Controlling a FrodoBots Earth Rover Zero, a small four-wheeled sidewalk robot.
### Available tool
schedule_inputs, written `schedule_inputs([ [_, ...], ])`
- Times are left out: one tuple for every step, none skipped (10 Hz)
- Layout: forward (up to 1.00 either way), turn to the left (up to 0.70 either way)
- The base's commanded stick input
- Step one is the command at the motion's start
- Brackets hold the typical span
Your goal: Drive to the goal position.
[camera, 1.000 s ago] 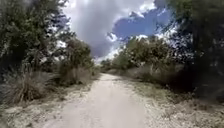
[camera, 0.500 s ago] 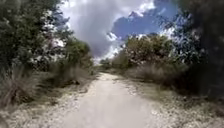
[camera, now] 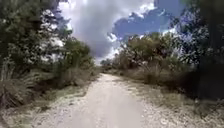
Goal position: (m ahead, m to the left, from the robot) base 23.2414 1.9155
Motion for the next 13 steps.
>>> schedule_inputs([
  [0.5, 0.0],
  [0.5, 0.0],
  [0.5, 0.0],
  [0.5, 0.0],
  [0.5, 0.0],
  [0.5, 0.0],
  [0.5, 0.0],
  [0.5, 0.0],
  [0.5, 0.0],
  [0.5, 0.0],
  [0.5, 0.0],
  [0.5, 0.0],
  [0.5, 0.0],
])
